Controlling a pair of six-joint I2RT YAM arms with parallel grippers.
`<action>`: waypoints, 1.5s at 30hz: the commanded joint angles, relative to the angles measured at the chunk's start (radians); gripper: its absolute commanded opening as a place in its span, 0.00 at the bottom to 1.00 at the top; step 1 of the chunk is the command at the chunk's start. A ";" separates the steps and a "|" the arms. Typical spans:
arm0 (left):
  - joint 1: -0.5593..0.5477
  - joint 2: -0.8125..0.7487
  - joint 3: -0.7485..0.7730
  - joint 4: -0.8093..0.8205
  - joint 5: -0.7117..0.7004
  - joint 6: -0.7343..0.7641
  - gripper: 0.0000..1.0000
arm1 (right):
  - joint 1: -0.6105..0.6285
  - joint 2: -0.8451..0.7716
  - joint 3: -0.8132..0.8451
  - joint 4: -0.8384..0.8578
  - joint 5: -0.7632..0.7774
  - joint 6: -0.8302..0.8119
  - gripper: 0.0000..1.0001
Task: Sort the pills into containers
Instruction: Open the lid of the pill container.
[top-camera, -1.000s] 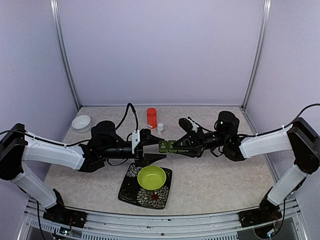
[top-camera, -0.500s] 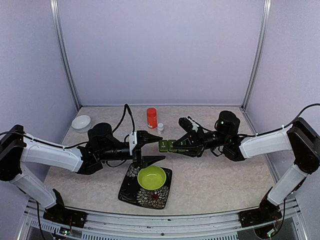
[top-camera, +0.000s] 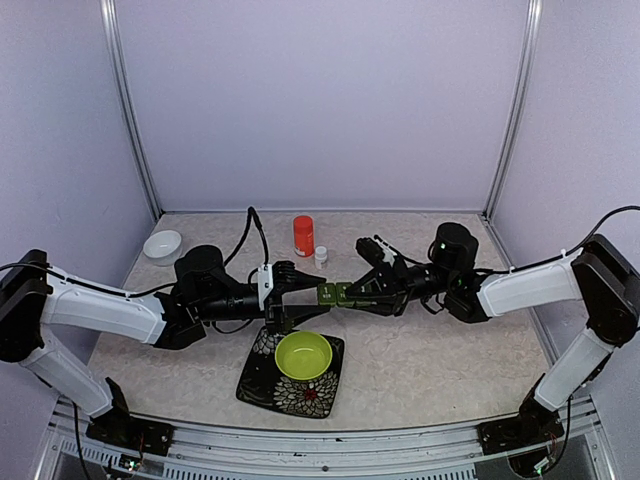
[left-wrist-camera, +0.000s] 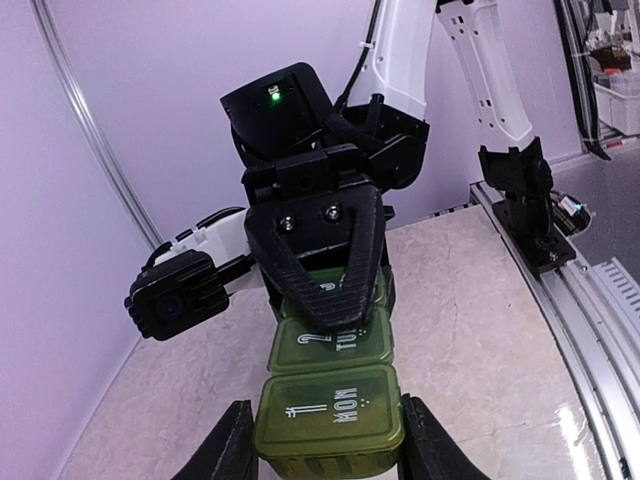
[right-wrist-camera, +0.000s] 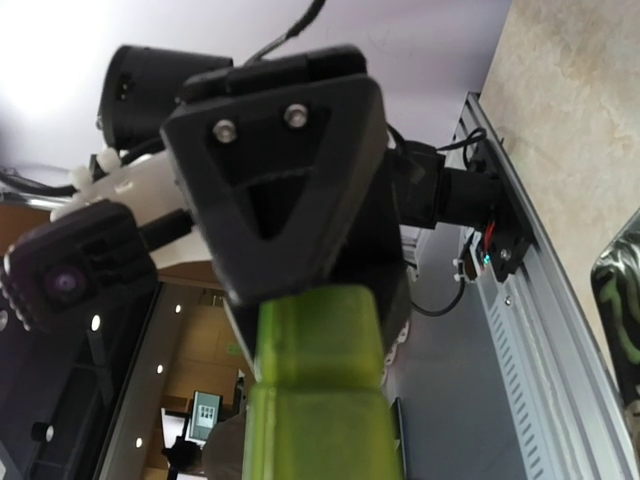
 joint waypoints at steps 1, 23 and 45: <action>-0.009 -0.002 0.018 -0.035 0.044 0.036 0.40 | -0.008 0.018 0.011 0.028 -0.007 0.000 0.00; -0.009 0.011 0.043 -0.108 0.028 0.080 0.53 | -0.012 0.003 0.022 0.008 -0.025 -0.003 0.00; -0.061 0.014 0.055 -0.151 -0.115 0.222 0.36 | -0.012 0.016 0.022 0.068 -0.030 0.052 0.00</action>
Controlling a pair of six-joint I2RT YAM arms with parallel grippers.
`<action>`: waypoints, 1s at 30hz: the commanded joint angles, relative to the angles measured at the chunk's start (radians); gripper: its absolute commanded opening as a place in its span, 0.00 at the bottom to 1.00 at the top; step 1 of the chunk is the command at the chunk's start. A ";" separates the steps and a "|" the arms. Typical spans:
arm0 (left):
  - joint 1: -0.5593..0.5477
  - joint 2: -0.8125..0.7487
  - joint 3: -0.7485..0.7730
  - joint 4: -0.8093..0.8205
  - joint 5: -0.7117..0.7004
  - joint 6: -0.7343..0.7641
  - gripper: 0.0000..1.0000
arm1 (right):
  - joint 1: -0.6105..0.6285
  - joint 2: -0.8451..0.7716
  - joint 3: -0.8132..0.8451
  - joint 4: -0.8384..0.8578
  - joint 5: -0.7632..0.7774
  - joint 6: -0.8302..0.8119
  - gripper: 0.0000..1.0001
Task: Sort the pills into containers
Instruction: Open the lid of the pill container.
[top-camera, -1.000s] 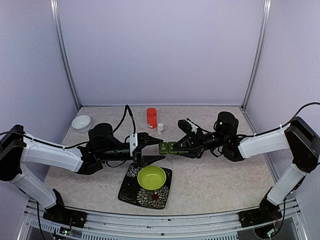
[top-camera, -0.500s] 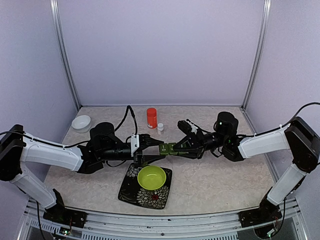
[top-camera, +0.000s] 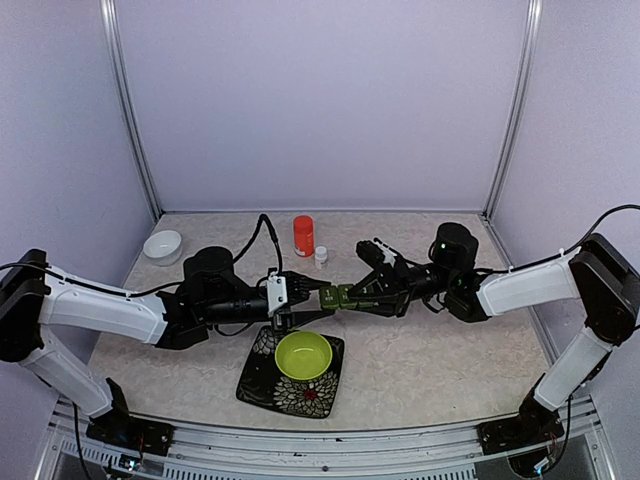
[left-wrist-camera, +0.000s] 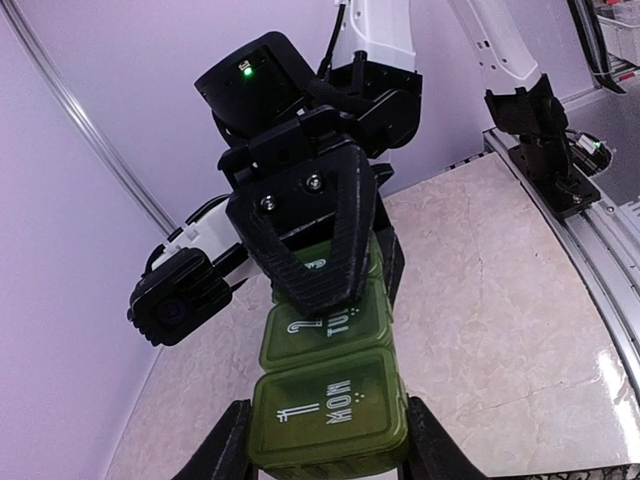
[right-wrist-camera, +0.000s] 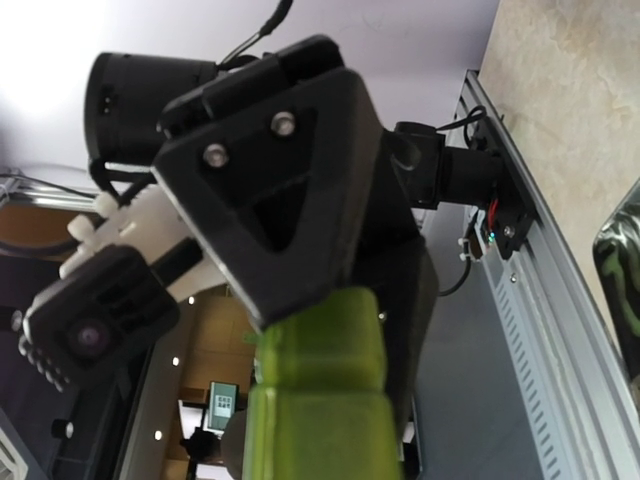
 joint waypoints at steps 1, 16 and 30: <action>-0.029 0.012 0.025 -0.033 -0.037 0.036 0.35 | -0.007 0.003 0.022 0.061 0.009 0.008 0.00; 0.005 -0.004 0.026 0.033 0.062 -0.146 0.32 | -0.011 0.012 -0.002 0.041 0.012 -0.036 0.00; 0.004 0.005 0.070 -0.032 0.050 -0.236 0.36 | -0.014 -0.010 0.000 -0.022 0.027 -0.086 0.00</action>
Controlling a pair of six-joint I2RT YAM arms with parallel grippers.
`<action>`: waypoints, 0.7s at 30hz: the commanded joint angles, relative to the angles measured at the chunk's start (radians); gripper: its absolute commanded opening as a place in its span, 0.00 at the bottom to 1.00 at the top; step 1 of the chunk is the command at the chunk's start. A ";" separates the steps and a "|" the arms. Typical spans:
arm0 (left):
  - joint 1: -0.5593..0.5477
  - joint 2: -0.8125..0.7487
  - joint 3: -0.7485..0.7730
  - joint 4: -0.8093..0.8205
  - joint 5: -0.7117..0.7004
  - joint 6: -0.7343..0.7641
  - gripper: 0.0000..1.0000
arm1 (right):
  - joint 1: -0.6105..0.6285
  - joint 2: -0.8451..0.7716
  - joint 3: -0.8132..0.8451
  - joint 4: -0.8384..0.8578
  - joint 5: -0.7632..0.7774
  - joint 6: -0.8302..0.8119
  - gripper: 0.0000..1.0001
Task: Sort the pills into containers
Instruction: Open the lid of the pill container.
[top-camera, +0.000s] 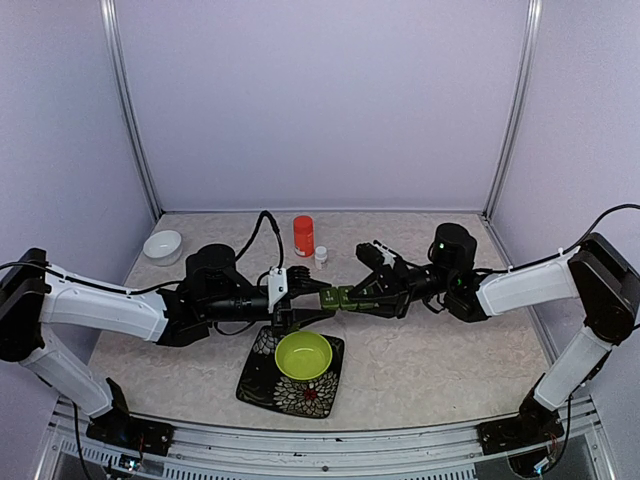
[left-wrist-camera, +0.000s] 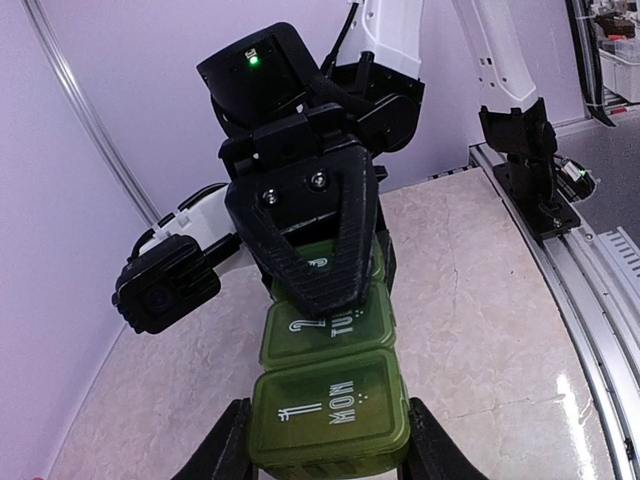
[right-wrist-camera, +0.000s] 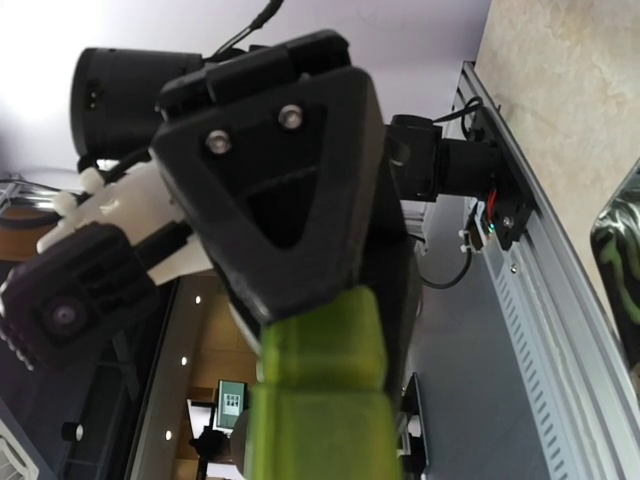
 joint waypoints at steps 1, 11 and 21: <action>-0.004 0.001 0.050 0.008 0.020 -0.106 0.38 | -0.008 -0.016 -0.001 -0.006 0.041 -0.090 0.00; -0.034 0.002 0.060 -0.065 -0.058 -0.025 0.34 | -0.008 -0.024 -0.002 0.041 0.036 -0.040 0.00; -0.051 -0.004 0.052 -0.059 -0.112 -0.018 0.55 | -0.008 -0.009 -0.004 0.039 0.037 -0.042 0.00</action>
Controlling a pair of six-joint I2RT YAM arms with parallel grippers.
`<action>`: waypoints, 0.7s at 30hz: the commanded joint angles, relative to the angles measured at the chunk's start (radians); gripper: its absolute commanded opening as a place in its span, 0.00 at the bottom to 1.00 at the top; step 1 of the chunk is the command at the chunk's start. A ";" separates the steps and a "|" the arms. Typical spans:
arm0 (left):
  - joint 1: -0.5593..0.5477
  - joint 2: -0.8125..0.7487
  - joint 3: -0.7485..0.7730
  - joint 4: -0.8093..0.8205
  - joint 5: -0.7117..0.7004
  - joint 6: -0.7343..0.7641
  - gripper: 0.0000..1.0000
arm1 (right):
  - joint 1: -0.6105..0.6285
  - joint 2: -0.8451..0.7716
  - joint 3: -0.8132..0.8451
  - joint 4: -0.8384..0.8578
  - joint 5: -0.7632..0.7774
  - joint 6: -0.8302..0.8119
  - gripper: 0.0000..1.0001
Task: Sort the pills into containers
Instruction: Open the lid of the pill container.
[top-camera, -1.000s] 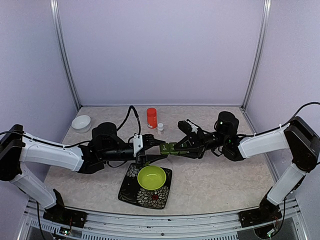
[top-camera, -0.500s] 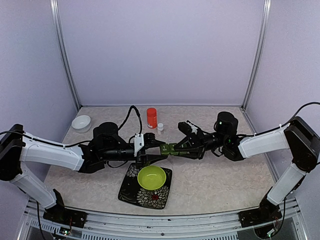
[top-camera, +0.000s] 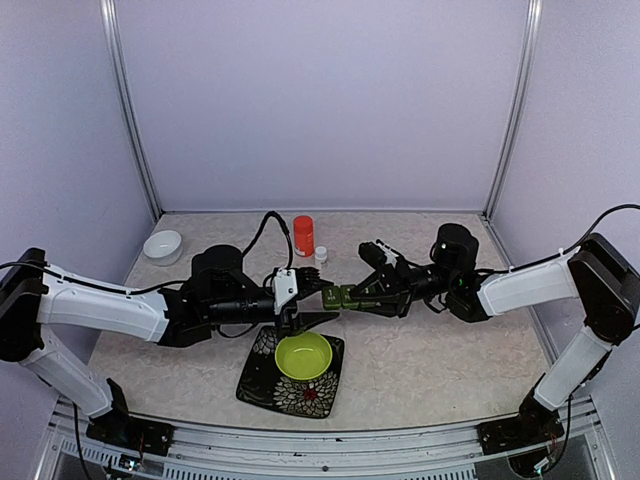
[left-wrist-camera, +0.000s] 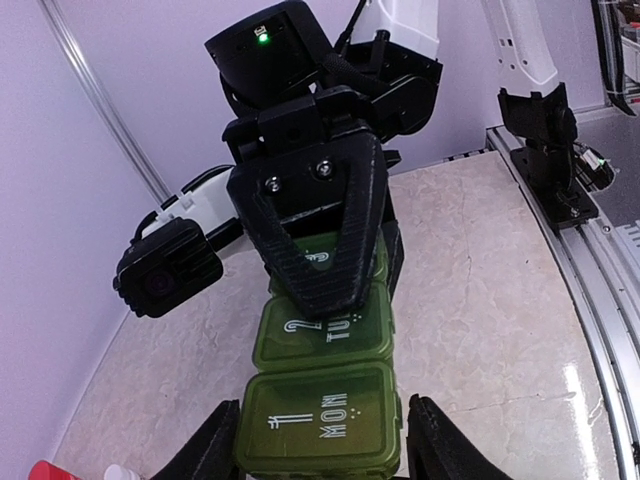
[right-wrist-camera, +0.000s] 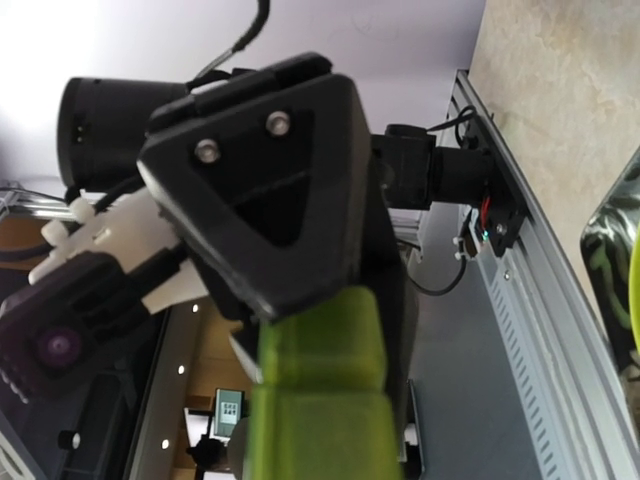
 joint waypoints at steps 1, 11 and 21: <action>-0.016 -0.003 0.019 0.031 -0.002 -0.064 0.56 | 0.004 -0.006 0.006 0.029 0.036 -0.049 0.00; -0.017 0.032 0.063 -0.012 -0.023 -0.110 0.57 | 0.004 -0.023 0.029 -0.086 0.057 -0.125 0.00; -0.021 0.025 0.072 -0.094 -0.002 -0.043 0.63 | -0.001 -0.027 0.038 -0.098 0.053 -0.130 0.00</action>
